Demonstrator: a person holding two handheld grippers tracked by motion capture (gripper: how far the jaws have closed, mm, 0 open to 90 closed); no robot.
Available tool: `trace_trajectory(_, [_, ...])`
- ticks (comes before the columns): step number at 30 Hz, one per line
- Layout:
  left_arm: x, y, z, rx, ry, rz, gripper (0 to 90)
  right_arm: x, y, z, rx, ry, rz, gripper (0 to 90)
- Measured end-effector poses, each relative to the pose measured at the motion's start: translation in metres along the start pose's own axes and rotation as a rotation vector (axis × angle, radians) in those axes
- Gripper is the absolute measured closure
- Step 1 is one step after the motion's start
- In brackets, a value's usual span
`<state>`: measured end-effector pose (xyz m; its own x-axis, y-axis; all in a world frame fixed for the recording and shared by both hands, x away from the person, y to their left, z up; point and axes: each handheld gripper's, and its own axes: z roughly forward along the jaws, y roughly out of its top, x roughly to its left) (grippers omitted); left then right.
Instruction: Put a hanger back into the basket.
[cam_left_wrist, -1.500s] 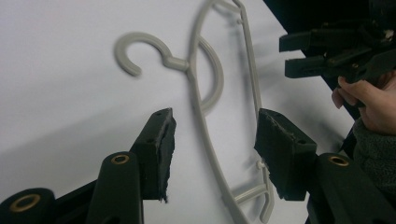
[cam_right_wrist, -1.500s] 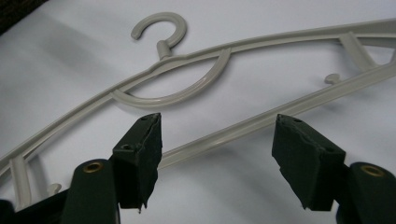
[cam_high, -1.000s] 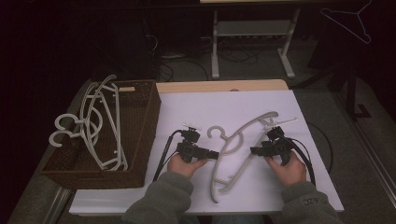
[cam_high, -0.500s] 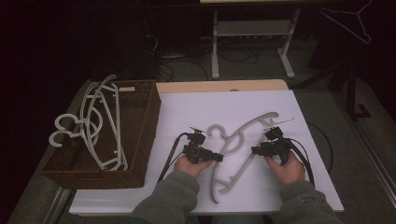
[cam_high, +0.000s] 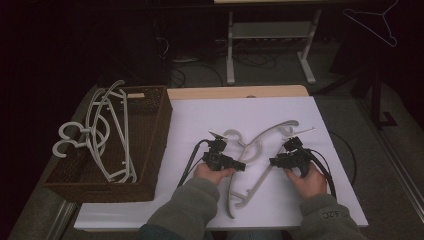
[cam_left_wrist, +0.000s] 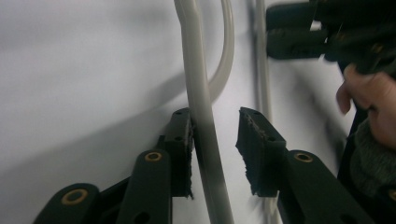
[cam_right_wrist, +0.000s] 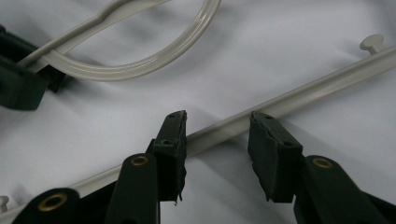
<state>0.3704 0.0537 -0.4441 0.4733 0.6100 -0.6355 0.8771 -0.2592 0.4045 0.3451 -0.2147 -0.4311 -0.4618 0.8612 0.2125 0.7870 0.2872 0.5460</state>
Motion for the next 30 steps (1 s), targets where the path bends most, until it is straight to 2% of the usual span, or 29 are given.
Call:
trace_trajectory(4, [0.002,0.009,0.005,0.009,0.015,0.000,68.0,0.000,0.000,0.000,-0.002,0.002,-0.001,55.5])
trace_trajectory(9, [0.009,0.011,0.007,0.006,-0.017,-0.028,72.1,-0.002,-0.001,0.000,-0.008,0.004,-0.004,55.2])
trace_trajectory(11, [0.009,0.011,0.006,0.003,-0.024,-0.026,73.1,-0.002,-0.001,0.000,-0.006,0.004,-0.008,55.2])
trace_trajectory(14, [0.010,0.011,0.002,-0.007,-0.068,-0.034,76.4,-0.001,-0.001,0.000,-0.005,0.004,-0.013,55.0])
trace_trajectory(15, [0.009,0.011,0.000,-0.023,-0.090,-0.041,77.5,-0.001,-0.001,-0.001,-0.005,0.005,-0.011,54.6])
trace_trajectory(19, [0.008,0.010,-0.003,-0.036,-0.093,-0.052,79.1,0.000,-0.001,-0.001,-0.004,0.017,-0.020,53.3])
trace_trajectory(24, [0.019,0.002,-0.011,-0.081,-0.136,-0.117,80.2,0.003,-0.001,-0.003,-0.013,0.033,-0.027,51.4])
trace_trajectory(30, [0.021,0.000,-0.028,-0.129,-0.142,-0.122,80.5,0.002,-0.001,-0.011,-0.046,0.044,-0.025,50.2])
